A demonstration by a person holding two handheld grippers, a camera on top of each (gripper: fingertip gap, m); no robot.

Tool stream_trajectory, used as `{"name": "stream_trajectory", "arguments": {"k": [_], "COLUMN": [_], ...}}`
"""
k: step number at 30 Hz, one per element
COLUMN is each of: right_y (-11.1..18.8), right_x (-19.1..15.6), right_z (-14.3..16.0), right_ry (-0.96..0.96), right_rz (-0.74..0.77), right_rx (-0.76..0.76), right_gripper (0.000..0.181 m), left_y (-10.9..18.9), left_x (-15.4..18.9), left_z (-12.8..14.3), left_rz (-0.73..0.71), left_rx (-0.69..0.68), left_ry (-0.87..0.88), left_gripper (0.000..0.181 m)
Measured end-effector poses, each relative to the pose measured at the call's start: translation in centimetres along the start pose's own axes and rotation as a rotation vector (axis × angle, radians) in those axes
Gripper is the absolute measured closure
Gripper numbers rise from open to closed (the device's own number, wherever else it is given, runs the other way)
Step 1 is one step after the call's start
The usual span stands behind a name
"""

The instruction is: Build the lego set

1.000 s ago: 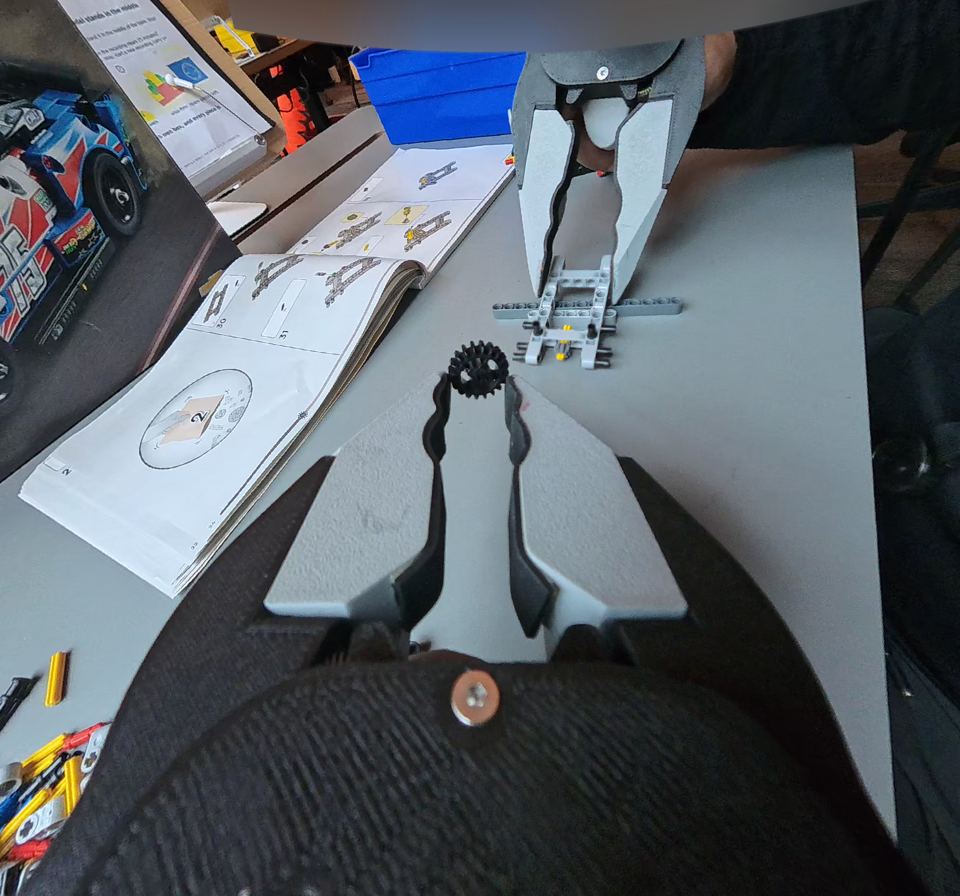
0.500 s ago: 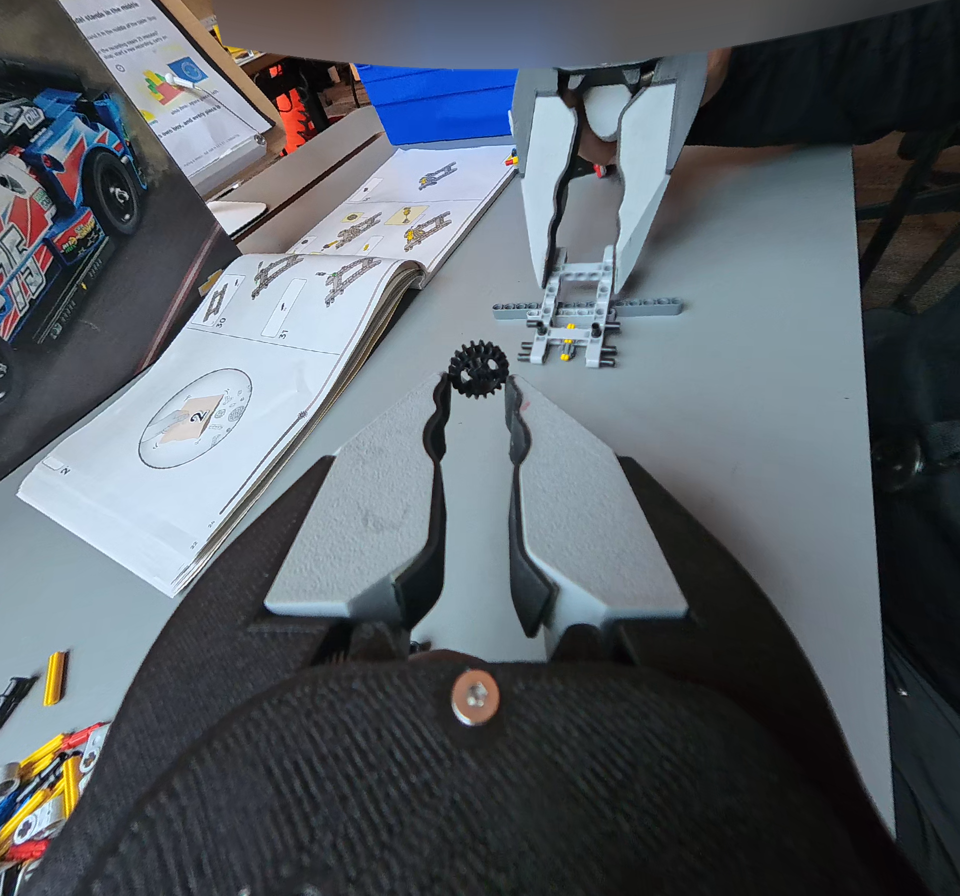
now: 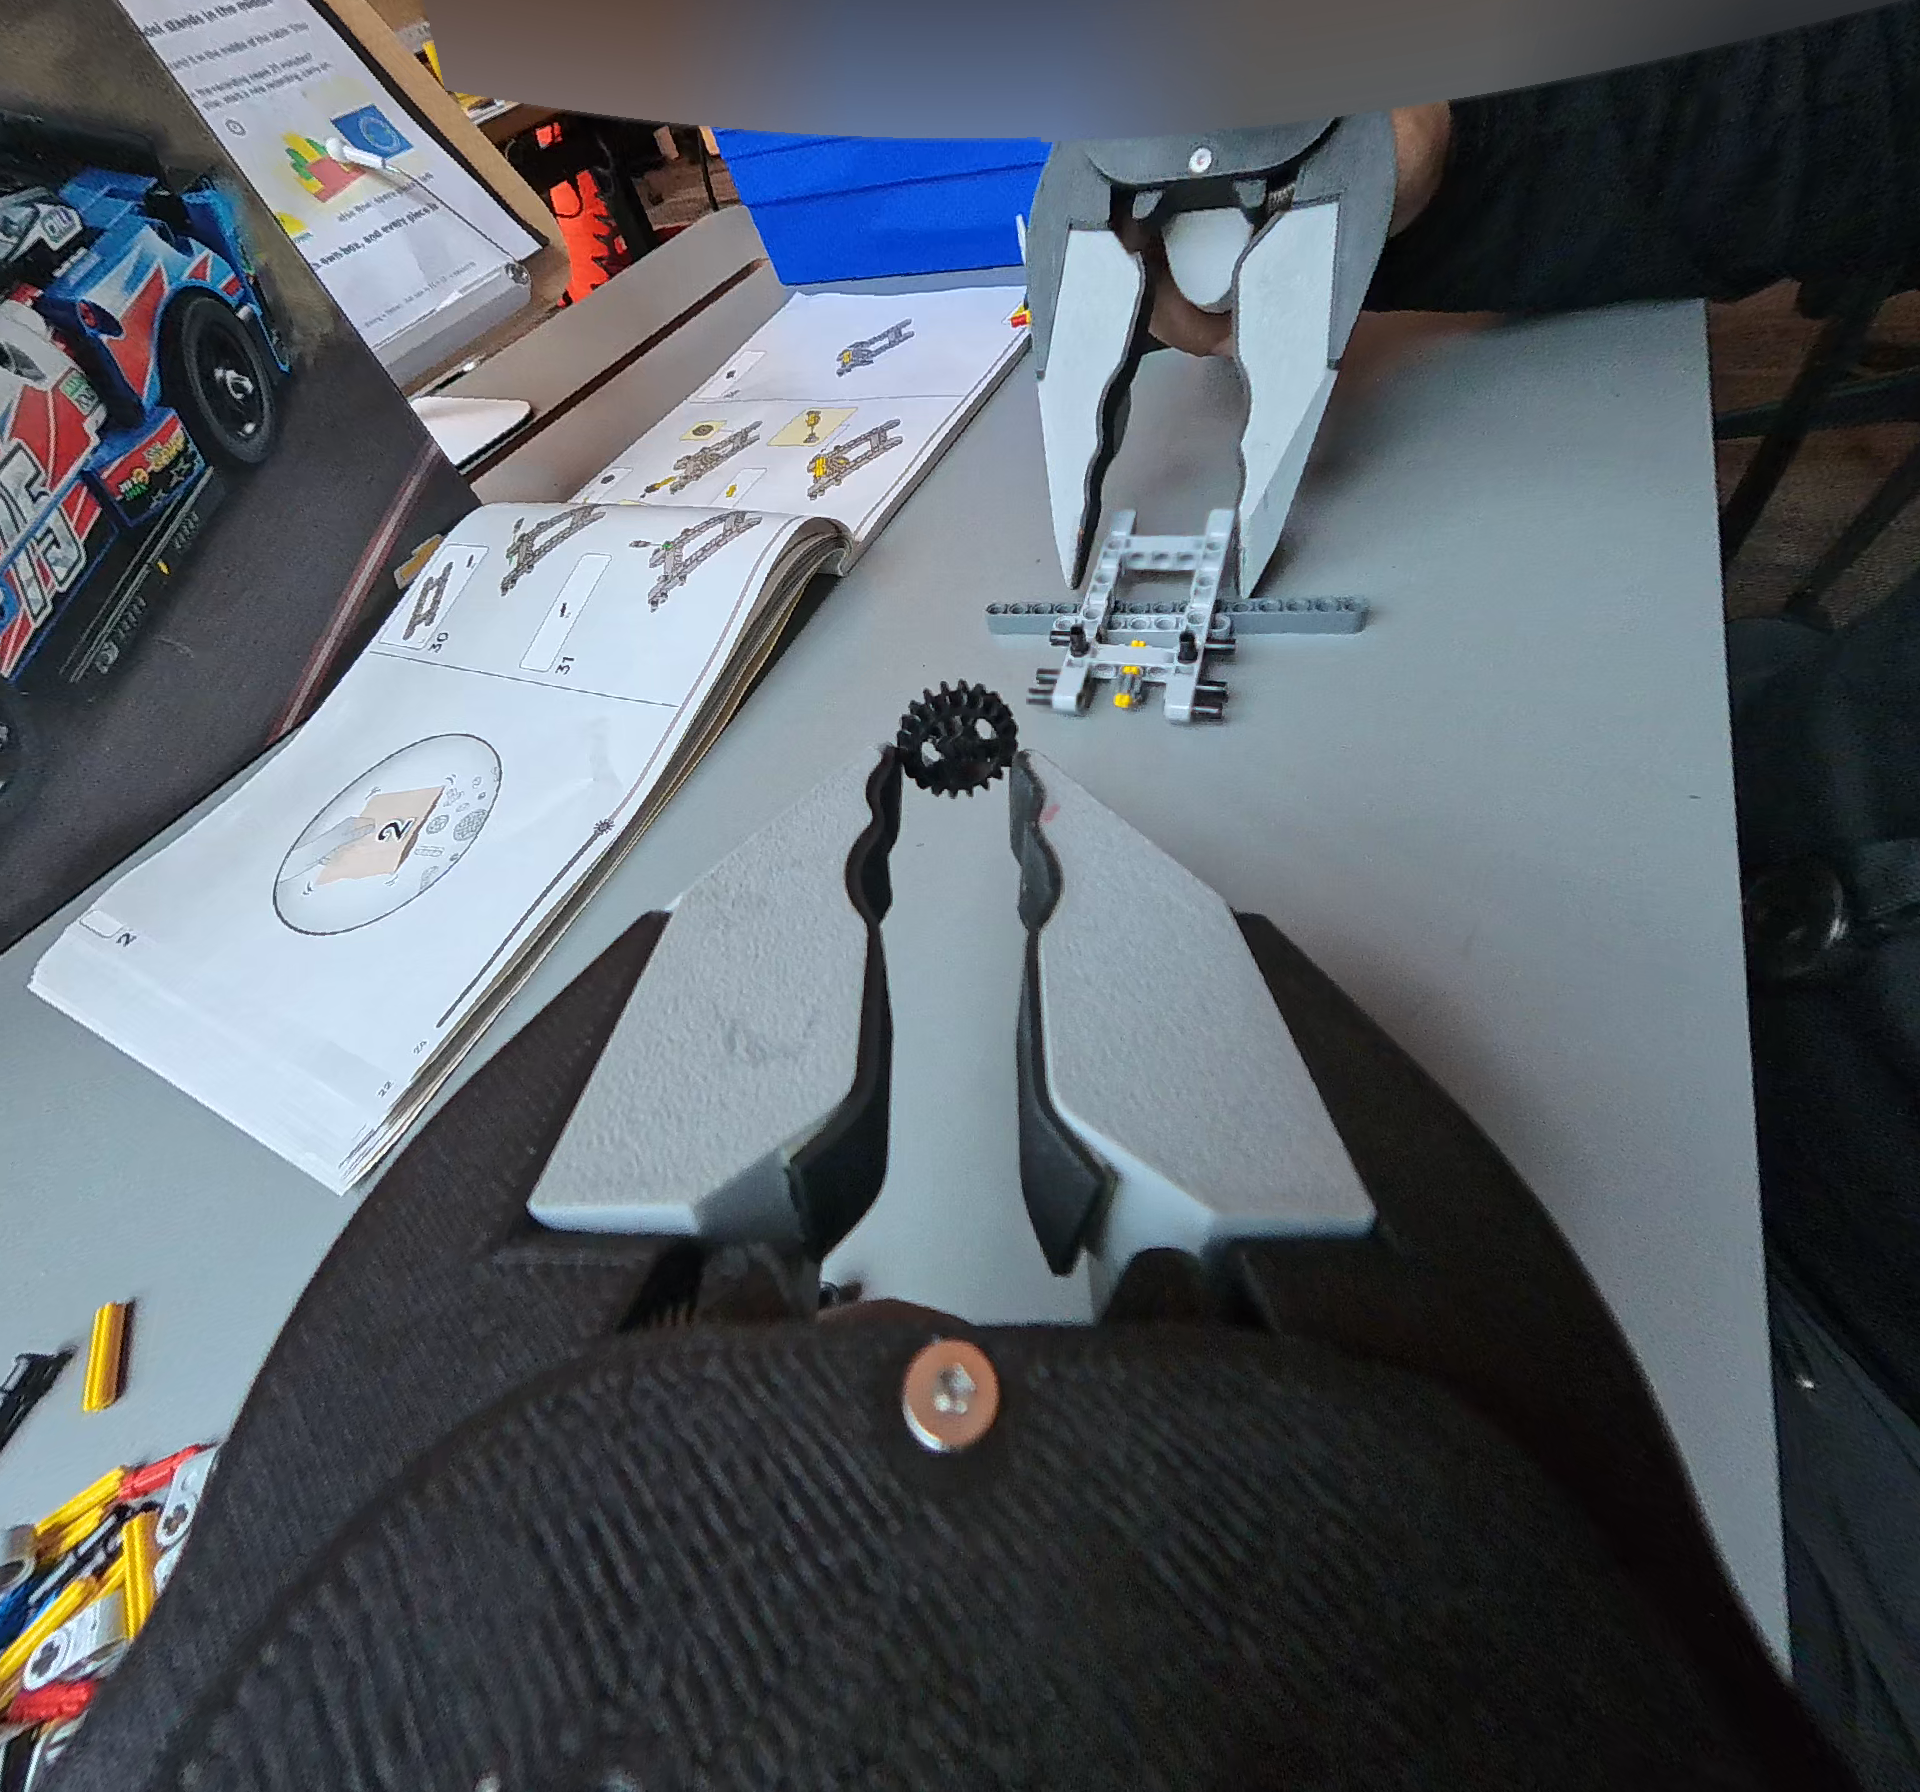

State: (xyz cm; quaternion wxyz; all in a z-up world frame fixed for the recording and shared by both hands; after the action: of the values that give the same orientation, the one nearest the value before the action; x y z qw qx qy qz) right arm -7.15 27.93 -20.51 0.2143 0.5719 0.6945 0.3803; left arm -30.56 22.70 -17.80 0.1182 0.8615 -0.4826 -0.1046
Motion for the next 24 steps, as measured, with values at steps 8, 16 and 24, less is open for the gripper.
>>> {"name": "stream_trajectory", "arguments": {"k": [8, 16, 24], "right_y": [0.6, 1.5, 0.8], "right_x": [0.2, 0.4, -0.1], "right_z": [-0.3, -1.9, -5.2], "right_ry": [0.022, 0.029, 0.066], "right_rz": [0.006, 0.042, 0.035], "right_rx": [-0.005, 0.106, 0.220], "right_gripper": [0.133, 0.143, 0.156], "left_y": [0.0, -1.4, -3.8], "left_x": [0.0, 0.9, 2.8], "left_z": [0.0, 0.0, -1.1], "left_rz": [0.005, 0.072, 0.152], "left_rx": [-0.001, -0.058, -0.040], "left_ry": [0.001, -0.001, 0.000], "left_gripper": [0.163, 0.164, 0.164]}}
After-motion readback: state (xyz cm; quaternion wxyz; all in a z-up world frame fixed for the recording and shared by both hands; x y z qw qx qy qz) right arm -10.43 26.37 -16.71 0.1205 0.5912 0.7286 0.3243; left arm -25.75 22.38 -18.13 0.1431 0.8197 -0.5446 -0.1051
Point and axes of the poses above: each gripper's, where its closed fingertips meet, y back along the fingers, z out of its underside, x = y × z across the jaws, the point moved 8 cm from there along y, back along the fingers, and after that the axes turned 9 degrees about y, right-handed, at the moved point
